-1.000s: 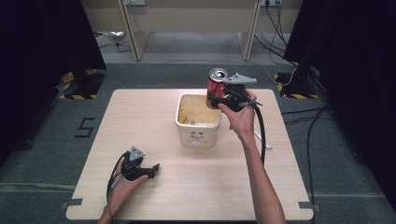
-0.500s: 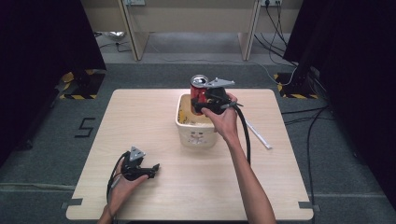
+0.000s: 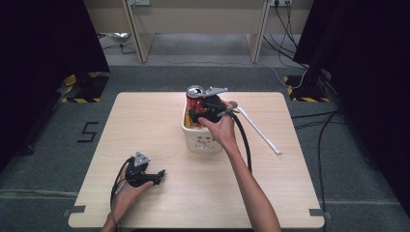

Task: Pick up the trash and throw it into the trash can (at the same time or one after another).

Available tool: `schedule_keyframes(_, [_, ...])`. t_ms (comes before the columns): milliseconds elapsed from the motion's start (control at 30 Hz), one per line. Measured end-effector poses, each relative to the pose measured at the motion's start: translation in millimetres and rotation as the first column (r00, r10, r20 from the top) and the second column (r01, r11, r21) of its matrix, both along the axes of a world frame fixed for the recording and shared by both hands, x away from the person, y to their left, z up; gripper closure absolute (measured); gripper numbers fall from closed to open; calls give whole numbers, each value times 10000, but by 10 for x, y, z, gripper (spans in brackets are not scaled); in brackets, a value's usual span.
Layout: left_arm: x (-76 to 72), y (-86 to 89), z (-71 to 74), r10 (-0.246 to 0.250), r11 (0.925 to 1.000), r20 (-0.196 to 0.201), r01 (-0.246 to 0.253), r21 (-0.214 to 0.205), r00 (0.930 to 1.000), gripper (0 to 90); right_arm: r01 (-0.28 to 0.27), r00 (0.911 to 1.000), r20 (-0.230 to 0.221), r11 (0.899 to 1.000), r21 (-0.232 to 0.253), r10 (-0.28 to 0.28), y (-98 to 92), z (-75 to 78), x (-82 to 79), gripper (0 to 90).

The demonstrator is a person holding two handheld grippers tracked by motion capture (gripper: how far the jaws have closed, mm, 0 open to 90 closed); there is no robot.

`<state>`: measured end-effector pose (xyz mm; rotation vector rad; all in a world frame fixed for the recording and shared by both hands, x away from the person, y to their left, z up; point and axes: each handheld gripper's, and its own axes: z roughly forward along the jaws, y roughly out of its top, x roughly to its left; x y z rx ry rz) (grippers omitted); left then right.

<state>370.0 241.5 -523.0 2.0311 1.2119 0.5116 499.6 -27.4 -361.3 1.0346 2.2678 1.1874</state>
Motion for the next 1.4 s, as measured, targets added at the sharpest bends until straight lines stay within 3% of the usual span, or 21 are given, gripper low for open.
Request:
schedule_keyframes(833, [0,1,1,-6,10000,-9,6,5,10000,136,-103,9989,-469,9994,-334,88,123,-186,20,339])
schedule_keyframes(1333, [0,0,1,-4,10000,-11,4,4,10000,136,-145,9969,-778,9995,-280,123,96,-298,18,335])
schedule_keyframes(1400, [0,0,1,-4,10000,-10,4,4,10000,136,-189,9968,-785,9994,-289,166,100,-294,11,296])
